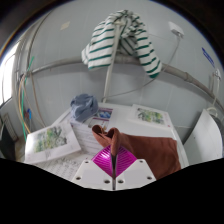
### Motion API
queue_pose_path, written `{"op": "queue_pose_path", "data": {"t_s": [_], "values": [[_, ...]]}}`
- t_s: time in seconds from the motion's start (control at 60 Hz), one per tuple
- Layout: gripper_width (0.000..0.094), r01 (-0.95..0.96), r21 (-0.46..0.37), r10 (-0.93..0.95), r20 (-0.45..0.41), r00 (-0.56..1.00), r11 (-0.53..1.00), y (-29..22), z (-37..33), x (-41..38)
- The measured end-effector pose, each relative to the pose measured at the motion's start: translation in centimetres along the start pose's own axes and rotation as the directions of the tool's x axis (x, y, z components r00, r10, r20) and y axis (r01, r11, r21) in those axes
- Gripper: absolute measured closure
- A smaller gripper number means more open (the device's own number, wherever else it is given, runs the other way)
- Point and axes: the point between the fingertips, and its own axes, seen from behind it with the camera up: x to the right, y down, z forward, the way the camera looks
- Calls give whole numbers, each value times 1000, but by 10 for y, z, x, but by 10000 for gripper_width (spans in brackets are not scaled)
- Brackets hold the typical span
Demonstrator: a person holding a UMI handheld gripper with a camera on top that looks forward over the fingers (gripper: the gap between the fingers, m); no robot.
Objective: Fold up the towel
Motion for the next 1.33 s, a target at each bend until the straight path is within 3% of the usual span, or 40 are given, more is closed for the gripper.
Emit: {"op": "queue_pose_path", "data": {"t_s": [0.183, 0.4, 0.483, 0.517, 0.55, 0.583, 0.667, 0.683, 0.733, 0.917, 1.083, 1.333], "values": [[919, -166, 58, 170, -73, 983, 984, -32, -25, 114], [899, -247, -112, 235, -111, 966, 962, 47, 11, 184], [874, -270, -116, 256, -121, 959, 956, 54, 17, 192], [815, -285, -115, 272, -116, 955, 952, 54, 17, 192], [670, -293, -117, 281, -113, 953, 949, 52, 14, 192], [590, -297, -112, 284, -120, 951, 948, 50, 9, 195], [80, -279, -81, 265, -154, 952, 957, 41, -13, 206], [60, -272, -75, 257, -163, 952, 959, 39, -18, 208], [115, -247, -64, 232, -187, 955, 967, 38, -35, 211], [100, -221, -24, 207, -273, 940, 975, 40, -107, 197], [101, -241, 20, 237, -276, 932, 970, 47, -178, 139], [89, -255, 14, 250, -270, 930, 967, 70, -249, 60]]}}
